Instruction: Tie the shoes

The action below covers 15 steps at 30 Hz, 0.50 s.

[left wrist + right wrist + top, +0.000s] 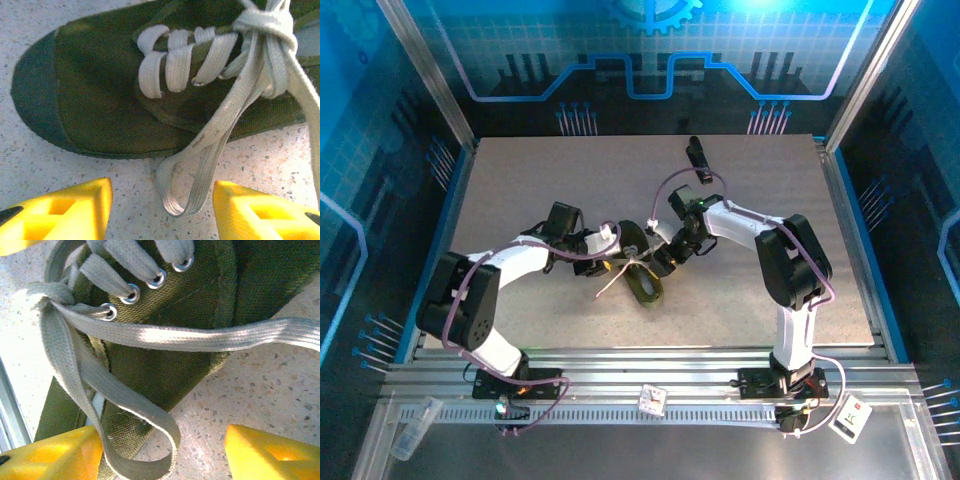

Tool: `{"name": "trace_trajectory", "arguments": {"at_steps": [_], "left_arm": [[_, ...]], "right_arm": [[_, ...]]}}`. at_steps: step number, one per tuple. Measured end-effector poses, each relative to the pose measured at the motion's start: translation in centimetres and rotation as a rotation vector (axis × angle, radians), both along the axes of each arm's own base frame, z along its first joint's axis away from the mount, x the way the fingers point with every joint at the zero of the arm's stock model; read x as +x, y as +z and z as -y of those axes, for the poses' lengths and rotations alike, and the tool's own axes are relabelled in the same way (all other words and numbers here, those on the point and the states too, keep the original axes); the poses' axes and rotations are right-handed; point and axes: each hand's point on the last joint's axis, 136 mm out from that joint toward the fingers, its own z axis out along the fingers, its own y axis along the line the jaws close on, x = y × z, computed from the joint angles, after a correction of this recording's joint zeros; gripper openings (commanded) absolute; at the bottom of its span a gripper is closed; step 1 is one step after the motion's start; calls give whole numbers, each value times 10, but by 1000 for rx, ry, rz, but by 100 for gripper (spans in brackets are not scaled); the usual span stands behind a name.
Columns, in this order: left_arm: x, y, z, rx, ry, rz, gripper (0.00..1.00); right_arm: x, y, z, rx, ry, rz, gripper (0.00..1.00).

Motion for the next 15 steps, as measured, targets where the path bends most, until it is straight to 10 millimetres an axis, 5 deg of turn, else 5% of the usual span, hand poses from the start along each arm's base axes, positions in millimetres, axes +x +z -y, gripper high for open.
{"name": "trace_trajectory", "arguments": {"at_steps": [10, 12, 15], "left_arm": [[2, -25, 4, 80, -55, -41, 59], [4, -30, 7, 106, -74, -52, 51], [1, -35, 11, 133, -105, -93, 19]], "right_arm": [[-8, -3, 3, -17, 4, -40, 55], [-8, -3, 4, -17, 10, -37, 45], [-9, -3, 4, -19, 9, -43, 17]]}}
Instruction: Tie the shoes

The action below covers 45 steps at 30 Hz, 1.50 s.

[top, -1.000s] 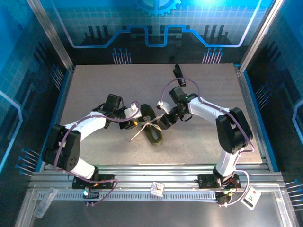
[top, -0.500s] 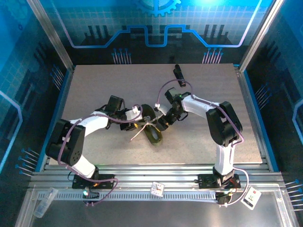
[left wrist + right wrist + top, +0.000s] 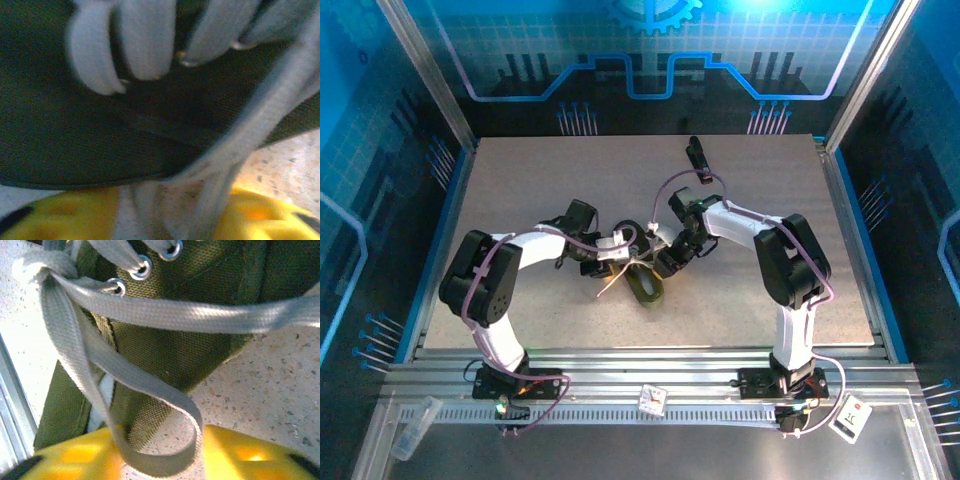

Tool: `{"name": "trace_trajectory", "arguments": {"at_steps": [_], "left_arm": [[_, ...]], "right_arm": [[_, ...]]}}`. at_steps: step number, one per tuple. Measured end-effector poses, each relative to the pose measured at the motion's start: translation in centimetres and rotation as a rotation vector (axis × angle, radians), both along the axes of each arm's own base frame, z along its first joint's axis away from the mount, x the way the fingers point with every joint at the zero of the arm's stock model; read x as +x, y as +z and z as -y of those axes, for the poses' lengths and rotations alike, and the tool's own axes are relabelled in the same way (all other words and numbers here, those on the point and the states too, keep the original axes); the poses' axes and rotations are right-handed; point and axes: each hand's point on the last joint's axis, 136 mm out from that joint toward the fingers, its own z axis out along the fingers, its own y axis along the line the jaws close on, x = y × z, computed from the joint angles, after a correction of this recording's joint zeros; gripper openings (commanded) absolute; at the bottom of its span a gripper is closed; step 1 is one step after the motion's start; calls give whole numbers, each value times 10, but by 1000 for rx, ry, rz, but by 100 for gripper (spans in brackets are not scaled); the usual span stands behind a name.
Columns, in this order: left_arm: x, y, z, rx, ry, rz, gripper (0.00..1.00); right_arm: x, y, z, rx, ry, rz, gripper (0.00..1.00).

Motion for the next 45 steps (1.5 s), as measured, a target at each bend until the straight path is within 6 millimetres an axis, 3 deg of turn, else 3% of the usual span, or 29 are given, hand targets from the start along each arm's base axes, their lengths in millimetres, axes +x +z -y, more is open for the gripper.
{"name": "trace_trajectory", "arguments": {"at_steps": [2, 3, 9, 13, 18, 23, 26, 28, 36, 45], "left_arm": [[1, 0, 2, 13, -10, -7, 1], [3, 0, 2, 15, -8, -8, 0], [-2, 2, -3, 22, -4, -28, 0], [-3, 17, -7, 18, 6, -14, 0], [-5, 34, -7, 0, 10, 8, 0], [-12, 35, -6, -8, 30, -33, 0], [-12, 40, 3, -17, 42, -46, 0], [-14, 42, 9, -22, 38, -47, 0], [-16, 52, 14, -39, 59, -46, 0], [-18, 55, 12, -27, 69, -57, 0]], "right_arm": [[0, 1, 0, -1, -7, -3, 4], [0, 3, 0, 1, -5, 4, 1], [11, 18, 4, 16, -44, 54, 0], [19, 29, 9, 36, -65, 90, 0], [20, 33, 11, 34, -61, 78, 6], [18, 32, 10, 29, -43, 54, 7], [15, 27, 11, 18, -39, 34, 19], [14, 28, 11, 17, -35, 32, 21], [17, 35, 8, 33, -17, 46, 1], [20, 32, 11, 13, -29, 53, 0]]}}
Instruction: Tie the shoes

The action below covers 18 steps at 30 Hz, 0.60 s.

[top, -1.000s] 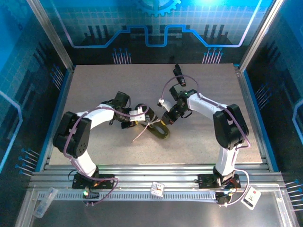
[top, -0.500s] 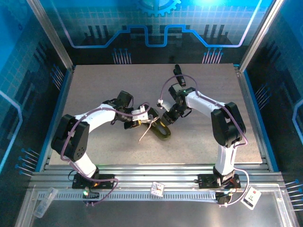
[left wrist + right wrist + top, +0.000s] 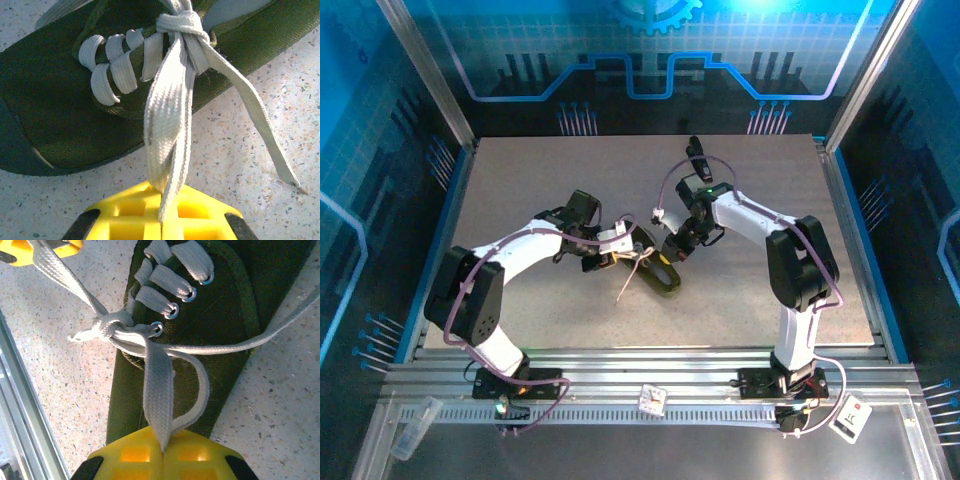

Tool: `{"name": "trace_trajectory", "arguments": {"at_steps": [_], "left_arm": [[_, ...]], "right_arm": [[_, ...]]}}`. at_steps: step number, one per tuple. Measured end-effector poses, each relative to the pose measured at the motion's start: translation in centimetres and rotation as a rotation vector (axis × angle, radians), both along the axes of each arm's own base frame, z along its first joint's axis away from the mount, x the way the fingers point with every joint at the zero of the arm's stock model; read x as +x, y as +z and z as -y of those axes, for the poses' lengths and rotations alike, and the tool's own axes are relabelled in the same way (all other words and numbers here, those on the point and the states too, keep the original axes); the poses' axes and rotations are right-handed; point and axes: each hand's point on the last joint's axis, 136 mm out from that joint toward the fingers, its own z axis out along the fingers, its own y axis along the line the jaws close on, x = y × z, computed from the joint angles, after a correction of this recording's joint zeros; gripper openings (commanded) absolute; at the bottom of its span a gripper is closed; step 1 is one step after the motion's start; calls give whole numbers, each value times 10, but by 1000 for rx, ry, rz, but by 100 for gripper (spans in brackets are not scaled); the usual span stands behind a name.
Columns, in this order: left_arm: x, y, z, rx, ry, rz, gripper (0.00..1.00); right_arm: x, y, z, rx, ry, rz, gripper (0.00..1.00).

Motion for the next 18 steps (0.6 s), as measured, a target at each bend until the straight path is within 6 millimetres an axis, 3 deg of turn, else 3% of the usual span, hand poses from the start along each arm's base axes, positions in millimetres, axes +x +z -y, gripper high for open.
{"name": "trace_trajectory", "arguments": {"at_steps": [9, 18], "left_arm": [[-16, -4, -1, 20, 52, -67, 0], [-40, -24, -10, 33, 142, -177, 0]], "right_arm": [[30, -1, 20, -40, -124, 13, 0], [46, -23, 36, -99, -220, -16, 0]]}}
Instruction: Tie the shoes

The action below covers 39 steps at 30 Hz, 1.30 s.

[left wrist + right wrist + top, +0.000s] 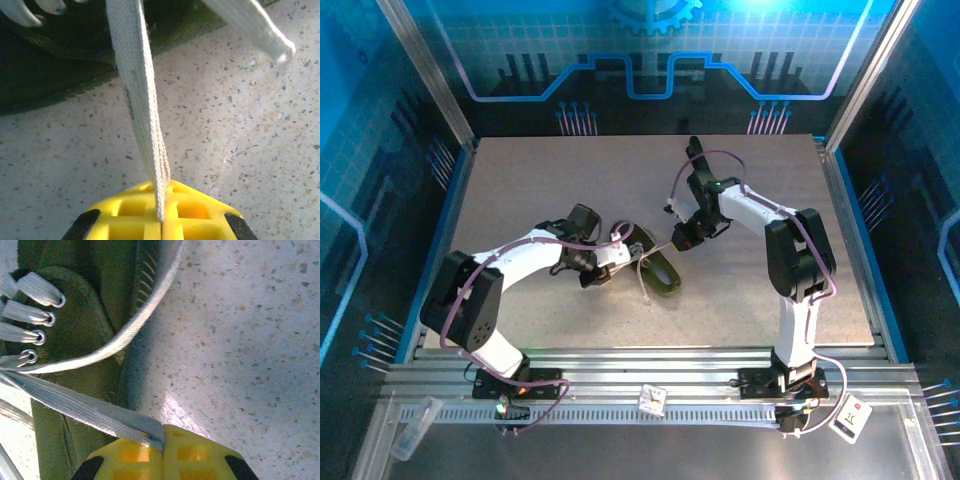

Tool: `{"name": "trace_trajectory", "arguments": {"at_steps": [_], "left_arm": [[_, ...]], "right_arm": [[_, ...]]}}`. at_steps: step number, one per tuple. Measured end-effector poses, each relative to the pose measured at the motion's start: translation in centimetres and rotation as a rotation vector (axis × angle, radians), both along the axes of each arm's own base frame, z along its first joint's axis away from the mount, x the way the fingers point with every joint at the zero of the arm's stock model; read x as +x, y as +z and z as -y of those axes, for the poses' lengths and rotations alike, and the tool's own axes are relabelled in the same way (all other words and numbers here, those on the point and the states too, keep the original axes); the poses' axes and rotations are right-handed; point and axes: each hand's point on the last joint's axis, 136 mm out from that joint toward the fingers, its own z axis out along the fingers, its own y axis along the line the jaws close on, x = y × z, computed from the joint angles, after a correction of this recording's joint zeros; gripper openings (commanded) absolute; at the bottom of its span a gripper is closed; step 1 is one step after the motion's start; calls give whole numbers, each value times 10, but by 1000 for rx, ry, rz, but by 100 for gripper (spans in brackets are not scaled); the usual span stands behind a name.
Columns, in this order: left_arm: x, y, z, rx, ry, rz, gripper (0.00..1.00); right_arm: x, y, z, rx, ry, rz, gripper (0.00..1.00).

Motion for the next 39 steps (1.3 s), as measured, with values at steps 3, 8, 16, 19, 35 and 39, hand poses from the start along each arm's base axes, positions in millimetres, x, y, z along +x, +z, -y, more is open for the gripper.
{"name": "trace_trajectory", "arguments": {"at_steps": [3, 8, 16, 19, 35, 39], "left_arm": [[-3, -2, 0, 0, 19, -17, 0], [-10, -7, -1, -3, 49, -37, 0], [-14, -12, -3, -2, 79, -56, 0], [-12, -12, -2, -10, 92, -47, 3], [8, 59, -2, -149, 184, 219, 44], [-10, 61, 30, -190, 123, 190, 36]], "right_arm": [[5, -5, 6, -2, -30, -14, 0], [5, -10, 9, 0, -41, -31, 0], [8, -13, 11, 8, -58, -26, 0], [8, -14, 12, 26, -64, -35, 0], [-28, 25, 45, 89, -195, 55, 53], [-66, -5, 38, 61, -180, -47, 50]]}}
